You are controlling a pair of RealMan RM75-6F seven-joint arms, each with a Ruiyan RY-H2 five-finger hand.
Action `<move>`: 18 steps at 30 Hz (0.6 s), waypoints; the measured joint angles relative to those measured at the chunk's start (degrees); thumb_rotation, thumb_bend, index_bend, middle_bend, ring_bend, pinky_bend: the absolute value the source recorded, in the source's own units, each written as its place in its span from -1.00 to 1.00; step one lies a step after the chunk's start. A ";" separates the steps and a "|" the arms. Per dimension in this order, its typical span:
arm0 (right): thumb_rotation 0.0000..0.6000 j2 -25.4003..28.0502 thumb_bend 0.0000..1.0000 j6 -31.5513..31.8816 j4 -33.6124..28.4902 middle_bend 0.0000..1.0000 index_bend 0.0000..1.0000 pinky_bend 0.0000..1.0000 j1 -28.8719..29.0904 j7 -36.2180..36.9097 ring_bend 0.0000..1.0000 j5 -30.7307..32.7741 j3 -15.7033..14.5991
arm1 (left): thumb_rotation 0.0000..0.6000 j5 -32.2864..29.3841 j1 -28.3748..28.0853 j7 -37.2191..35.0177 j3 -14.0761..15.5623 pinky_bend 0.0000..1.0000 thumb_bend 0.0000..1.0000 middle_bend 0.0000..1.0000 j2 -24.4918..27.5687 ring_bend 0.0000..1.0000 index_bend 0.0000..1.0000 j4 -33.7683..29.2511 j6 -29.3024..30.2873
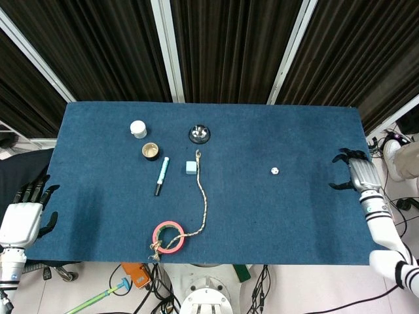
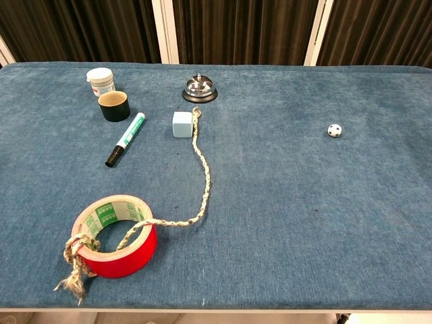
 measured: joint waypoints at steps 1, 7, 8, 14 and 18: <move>1.00 -1.04 -0.68 -0.64 0.39 -0.58 -0.12 -0.76 1.16 0.17 -0.63 -0.25 0.21 | 1.00 -0.05 -0.01 0.18 -0.02 -0.81 -0.19 -1.00 -0.05 -0.99 -0.66 0.05 0.00; 1.00 -4.81 -0.66 -3.25 1.18 -0.58 -0.07 -0.75 5.76 1.40 -0.62 -1.96 0.55 | 1.00 -0.95 -0.06 0.17 -0.42 -0.81 -0.19 -1.00 -0.19 -0.99 -0.66 0.19 -0.12; 1.00 -5.26 -0.65 -3.62 1.31 -0.58 -0.06 -0.74 6.32 1.43 -0.62 -2.08 0.56 | 1.00 -1.05 -0.06 0.14 -0.49 -0.81 -0.19 -1.00 -0.18 -0.99 -0.66 0.19 -0.14; 1.00 -8.09 -0.53 -5.61 3.11 -0.58 0.00 -0.73 8.75 0.40 -0.62 -1.67 0.49 | 1.00 -0.90 -0.09 0.18 -0.43 -0.81 -0.19 -1.00 -0.19 -0.99 -0.66 0.17 -0.13; 1.00 -9.66 -0.41 -6.70 4.95 -0.58 0.06 -0.70 9.48 0.06 -0.62 -0.78 0.37 | 1.00 -0.95 -0.09 0.17 -0.44 -0.81 -0.19 -1.00 -0.20 -0.99 -0.66 0.20 -0.16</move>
